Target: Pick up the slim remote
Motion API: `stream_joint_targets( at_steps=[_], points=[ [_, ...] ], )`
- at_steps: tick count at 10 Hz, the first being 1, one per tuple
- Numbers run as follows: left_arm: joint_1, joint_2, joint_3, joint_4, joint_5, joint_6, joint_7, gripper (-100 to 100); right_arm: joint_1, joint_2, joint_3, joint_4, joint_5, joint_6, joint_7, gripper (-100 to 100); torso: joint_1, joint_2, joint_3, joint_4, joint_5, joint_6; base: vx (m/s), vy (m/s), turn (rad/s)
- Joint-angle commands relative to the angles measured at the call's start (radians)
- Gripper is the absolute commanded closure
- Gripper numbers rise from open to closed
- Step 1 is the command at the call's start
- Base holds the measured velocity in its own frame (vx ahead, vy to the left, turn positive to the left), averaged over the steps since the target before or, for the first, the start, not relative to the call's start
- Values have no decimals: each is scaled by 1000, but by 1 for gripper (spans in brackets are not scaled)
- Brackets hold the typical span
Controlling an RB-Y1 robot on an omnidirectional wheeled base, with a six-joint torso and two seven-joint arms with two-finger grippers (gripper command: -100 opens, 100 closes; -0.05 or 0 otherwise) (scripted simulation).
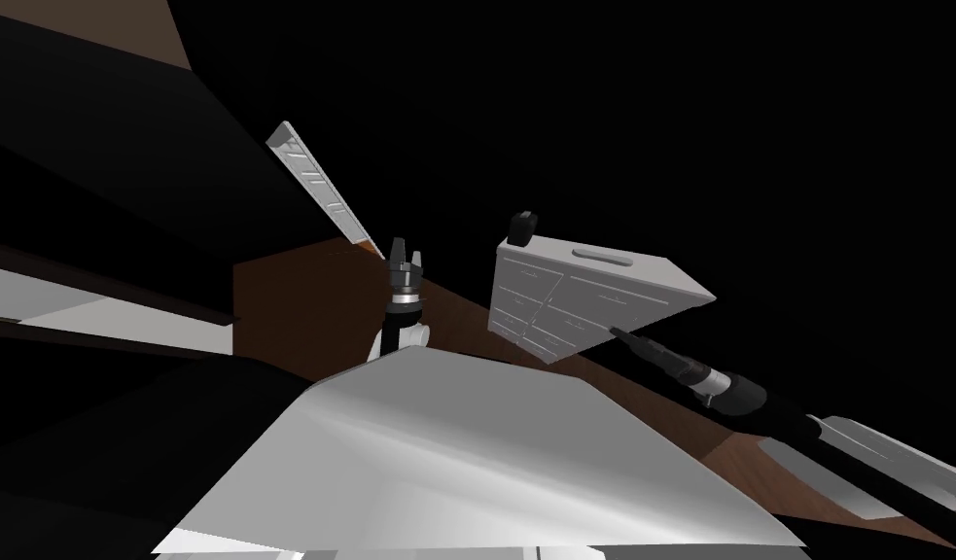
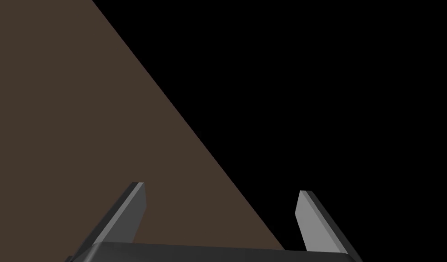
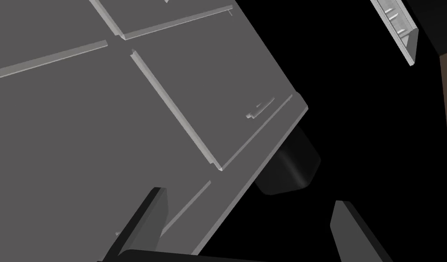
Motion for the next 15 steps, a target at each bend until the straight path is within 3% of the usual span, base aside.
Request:
stream_joint_targets(
  at_steps=[1, 2, 4, 5, 7, 8, 10, 11, 13, 14, 15],
  points=[
    [0, 0, 0, 0, 0, 0, 0, 0, 1, -44, 0, 13, 2, -7, -2, -100, 0, 0, 0, 0, 0, 0, -38, -11, -7],
    [0, 0, 0, 0, 0, 0, 0, 0, 9, -78, -3, 60, 20, -44, -6, -100, 0, -2, -1, 0, 0, 0, -68, -11, 177],
    [0, 0, 0, 0, 0, 0, 0, 0, 9, -132, -3, 69, 20, -44, -6, -100, 0, -1, -1, 0, 0, 0, -47, -9, 33],
    [0, 0, 0, 0, 0, 0, 0, 0, 16, -165, -5, 114, 39, -79, -8, -100, 0, -2, -1, -1, 0, 0, -64, -9, 157],
    [0, 0, 0, 0, 0, 0, 0, 0, 16, -218, -5, 124, 39, -79, -8, -100, 0, -1, -1, 0, 0, 0, -51, -5, 52],
    [0, 0, 0, 0, 0, 0, 0, 0, 20, -252, -8, 168, 58, -113, -8, -100, 1, -3, -1, 0, 0, 0, -52, 0, 148],
    [0, 0, 0, 0, 0, 0, 0, 0, 20, -303, -8, 176, 58, -113, -8, -100, 0, -2, -1, 0, 0, 0, -37, -9, 50],
    [0, 0, 0, 0, 0, 0, 0, 0, 23, -335, -10, 227, 77, -144, -5, -100, 0, -3, -2, -1, 0, 0, -41, -5, 156],
    [0, 0, 0, 0, 0, 0, 0, 0, 23, -387, -10, 227, 77, -144, -5, -100, 1, -3, -2, -1, 0, 0, -32, -4, 51],
    [0, 0, 0, 0, 0, 0, 0, 0, 23, -422, -11, 275, 96, -173, -1, -100, 1, -4, -2, -1, 0, 0, -41, -1, 183],
    [0, 0, 0, 0, 0, 0, 0, 0, 23, -453, -11, 275, 96, -173, -1, -100, 1, -3, -2, -1, 0, -1, -39, -5, 95]
  ],
)
